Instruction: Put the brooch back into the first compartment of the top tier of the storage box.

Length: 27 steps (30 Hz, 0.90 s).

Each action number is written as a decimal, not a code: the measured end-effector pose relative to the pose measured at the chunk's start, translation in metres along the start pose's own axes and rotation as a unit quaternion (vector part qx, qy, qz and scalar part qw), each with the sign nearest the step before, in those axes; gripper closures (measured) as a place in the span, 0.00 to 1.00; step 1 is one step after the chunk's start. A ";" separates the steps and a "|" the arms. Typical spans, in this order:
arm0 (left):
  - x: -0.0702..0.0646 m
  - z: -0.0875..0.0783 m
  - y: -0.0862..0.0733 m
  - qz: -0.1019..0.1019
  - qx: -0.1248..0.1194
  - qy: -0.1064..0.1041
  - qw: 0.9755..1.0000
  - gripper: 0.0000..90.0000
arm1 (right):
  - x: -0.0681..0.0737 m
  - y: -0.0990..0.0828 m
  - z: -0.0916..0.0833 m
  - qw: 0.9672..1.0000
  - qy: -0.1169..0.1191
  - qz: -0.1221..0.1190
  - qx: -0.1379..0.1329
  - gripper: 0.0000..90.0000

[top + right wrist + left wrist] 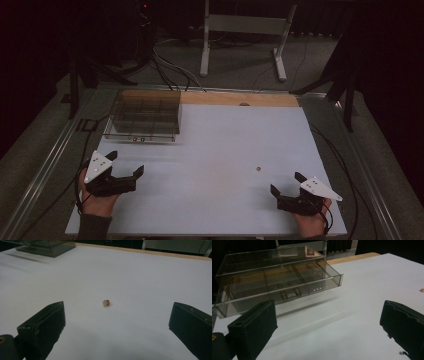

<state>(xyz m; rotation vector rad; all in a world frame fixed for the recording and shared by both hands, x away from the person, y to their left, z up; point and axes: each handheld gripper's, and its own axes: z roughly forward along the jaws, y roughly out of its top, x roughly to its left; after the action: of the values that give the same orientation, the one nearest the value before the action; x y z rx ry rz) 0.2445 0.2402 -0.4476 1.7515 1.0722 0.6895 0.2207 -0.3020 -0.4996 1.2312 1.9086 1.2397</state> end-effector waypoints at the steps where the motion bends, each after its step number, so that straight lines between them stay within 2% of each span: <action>1: 0.000 0.000 0.000 0.000 0.000 0.000 1.000 0.02 | 0.000 0.000 0.000 1.000 0.000 0.000 0.000 0.01; 10: -0.010 0.018 0.011 0.010 0.004 -0.013 1.000 0.02 | 0.000 0.000 0.000 1.000 0.002 -0.001 0.002 0.01; 16: -0.021 0.039 0.023 0.019 0.009 -0.034 0.999 0.02 | 0.000 0.000 0.000 1.000 0.001 0.001 0.000 0.01; 18: -0.021 0.039 0.023 0.019 0.009 -0.034 0.999 0.02 | 0.000 0.000 0.000 1.000 0.001 0.000 0.001 0.01; 19: -0.027 0.050 0.030 0.028 0.014 -0.043 0.999 0.02 | 0.000 0.000 -0.001 1.000 0.000 0.001 0.000 0.01; 20: -0.029 0.054 0.033 0.029 0.014 -0.045 0.998 0.02 | 0.001 0.000 -0.001 1.000 0.000 0.001 0.000 0.01; 22: -0.033 0.060 0.038 0.035 0.015 -0.049 0.998 0.02 | 0.001 0.000 -0.001 1.000 -0.001 0.001 0.000 0.01; 27: -0.039 0.071 0.049 0.034 0.010 -0.064 0.997 0.02 | 0.001 0.001 -0.001 1.000 -0.002 -0.004 -0.001 0.01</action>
<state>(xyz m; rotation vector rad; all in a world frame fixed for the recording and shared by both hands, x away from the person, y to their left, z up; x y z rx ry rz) 0.3017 0.1671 -0.4306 1.8305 0.9384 0.6024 0.2197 -0.3017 -0.4985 1.2234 1.9066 1.2345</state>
